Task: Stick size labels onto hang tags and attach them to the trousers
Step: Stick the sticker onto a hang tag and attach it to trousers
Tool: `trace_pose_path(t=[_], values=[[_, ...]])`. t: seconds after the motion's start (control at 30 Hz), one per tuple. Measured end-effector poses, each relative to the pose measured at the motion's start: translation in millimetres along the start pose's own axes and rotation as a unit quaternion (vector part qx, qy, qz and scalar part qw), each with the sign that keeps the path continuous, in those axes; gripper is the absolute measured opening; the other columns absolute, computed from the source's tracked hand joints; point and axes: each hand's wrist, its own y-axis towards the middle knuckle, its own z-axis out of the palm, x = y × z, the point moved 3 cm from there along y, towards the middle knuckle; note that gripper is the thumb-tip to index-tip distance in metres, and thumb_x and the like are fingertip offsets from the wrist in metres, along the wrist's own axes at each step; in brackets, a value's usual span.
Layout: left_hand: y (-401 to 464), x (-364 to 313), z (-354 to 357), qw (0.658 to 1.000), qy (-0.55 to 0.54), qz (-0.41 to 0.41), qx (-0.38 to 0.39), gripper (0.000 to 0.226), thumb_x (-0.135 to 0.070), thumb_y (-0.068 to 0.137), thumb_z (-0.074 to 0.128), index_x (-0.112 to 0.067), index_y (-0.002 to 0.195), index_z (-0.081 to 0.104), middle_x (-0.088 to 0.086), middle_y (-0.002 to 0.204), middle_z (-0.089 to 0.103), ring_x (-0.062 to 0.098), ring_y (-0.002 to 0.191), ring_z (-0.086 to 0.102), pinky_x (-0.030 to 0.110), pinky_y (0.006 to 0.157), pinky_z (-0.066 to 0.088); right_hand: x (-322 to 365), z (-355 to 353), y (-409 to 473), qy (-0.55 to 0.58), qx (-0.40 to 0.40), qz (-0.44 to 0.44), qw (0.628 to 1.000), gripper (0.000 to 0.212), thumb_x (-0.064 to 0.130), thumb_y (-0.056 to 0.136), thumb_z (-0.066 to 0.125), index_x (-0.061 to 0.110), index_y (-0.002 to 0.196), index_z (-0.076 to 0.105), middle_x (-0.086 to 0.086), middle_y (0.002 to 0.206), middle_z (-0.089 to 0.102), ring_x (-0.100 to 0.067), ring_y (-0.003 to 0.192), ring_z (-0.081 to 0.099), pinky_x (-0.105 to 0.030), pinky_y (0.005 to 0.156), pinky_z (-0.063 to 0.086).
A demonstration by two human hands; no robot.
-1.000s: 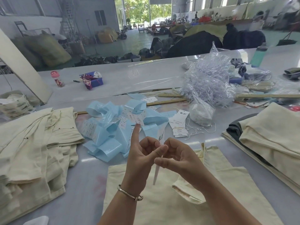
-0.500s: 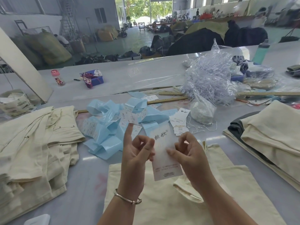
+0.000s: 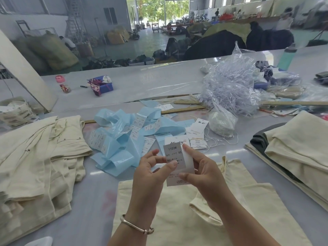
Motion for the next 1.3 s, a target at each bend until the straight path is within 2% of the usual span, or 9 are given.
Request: trace_pose_path(t=[0.17,0.3,0.4,0.53,0.67,0.83,1.0,1.17,1.3], values=[[-0.1,-2.8,5.3,0.999,0.036,0.001,-0.009,0.018,-0.016,0.069,0.086,-0.013,0.083,0.074,-0.015,0.126,0.056,-0.001,0.106,0.060,0.039,0.096,0.050,3.6,1.2,-0.2,-0.013,0.019,-0.023,0.999,0.080,-0.023,0.075,0.062,0.027,0.136,0.045,-0.003,0.114,0.071,-0.020,0.102,0.069,-0.030,0.078,0.056],[-1.2,-2.2,6.5,0.996,0.082,0.024,-0.028,0.020,-0.022,0.066,0.087,-0.019,0.077,0.071,-0.019,0.123,0.053,0.018,0.111,0.061,0.052,0.095,0.050,4.8,1.6,-0.5,-0.018,0.025,-0.034,0.999,0.078,-0.021,0.076,0.064,0.026,0.136,0.045,-0.003,0.113,0.071,-0.020,0.103,0.068,-0.027,0.078,0.056],[-1.0,0.0,7.3,0.990,0.128,0.057,-0.022,0.021,-0.023,0.068,0.086,-0.024,0.077,0.067,-0.021,0.124,0.049,0.021,0.111,0.060,0.050,0.090,0.052,3.6,1.9,-0.9,-0.012,0.029,-0.036,0.999,0.076,-0.019,0.079,0.064,0.023,0.138,0.043,-0.007,0.114,0.071,-0.024,0.105,0.068,-0.033,0.084,0.056],[-1.9,1.9,8.6,0.982,0.166,0.089,-0.018,0.023,-0.019,0.070,0.085,-0.021,0.084,0.067,-0.018,0.124,0.048,0.003,0.111,0.057,0.033,0.080,0.056,3.1,2.6,-1.4,-0.006,0.034,-0.036,0.999,0.077,-0.016,0.076,0.065,0.020,0.139,0.043,-0.012,0.112,0.071,-0.033,0.103,0.068,-0.053,0.089,0.053],[-3.9,2.0,9.8,0.977,0.183,0.107,-0.027,0.024,-0.019,0.071,0.083,-0.024,0.084,0.063,-0.019,0.121,0.049,-0.003,0.095,0.057,0.018,0.070,0.052,6.0,4.7,-3.5,-0.019,0.016,-0.049,0.998,0.075,-0.007,0.070,0.064,0.021,0.137,0.045,-0.009,0.113,0.071,-0.030,0.102,0.068,-0.051,0.087,0.055],[-6.3,4.9,11.5,0.988,0.139,0.070,-0.009,0.029,-0.033,0.071,0.081,-0.026,0.088,0.059,-0.002,0.091,0.069,0.022,0.074,0.067,0.047,0.069,0.058,5.2,3.3,-3.2,-0.043,-0.005,-0.056,0.998,0.075,-0.024,0.077,0.057,0.019,0.137,0.047,-0.010,0.111,0.071,-0.030,0.099,0.070,-0.055,0.087,0.054],[-11.4,5.0,12.8,0.990,0.120,0.077,-0.010,0.029,-0.026,0.077,0.081,-0.030,0.094,0.058,-0.007,0.083,0.070,0.014,0.068,0.068,0.040,0.067,0.058,9.7,4.5,-4.9,-0.029,-0.012,-0.057,0.998,0.074,-0.023,0.076,0.058,0.017,0.137,0.048,-0.006,0.112,0.072,-0.027,0.099,0.070,-0.050,0.082,0.057],[-5.6,-2.5,7.2,0.995,0.073,0.066,0.015,0.103,-0.012,0.072,0.083,-0.056,0.143,0.022,0.000,0.082,0.074,0.017,0.077,0.072,0.031,0.066,0.059,10.0,6.4,-9.0,-0.009,-0.015,-0.042,0.999,0.075,-0.016,0.074,0.071,0.018,0.136,0.048,-0.009,0.110,0.072,-0.029,0.101,0.069,-0.050,0.087,0.055],[-1.8,-9.5,2.0,0.997,-0.061,0.015,0.054,0.100,0.002,0.076,0.075,-0.048,0.145,0.023,0.012,0.090,0.075,0.025,0.087,0.073,0.027,0.068,0.057,13.5,4.4,-12.0,0.068,-0.016,-0.036,0.997,0.076,-0.019,0.068,0.072,0.019,0.131,0.051,-0.010,0.107,0.073,-0.026,0.099,0.070,-0.034,0.076,0.058]])
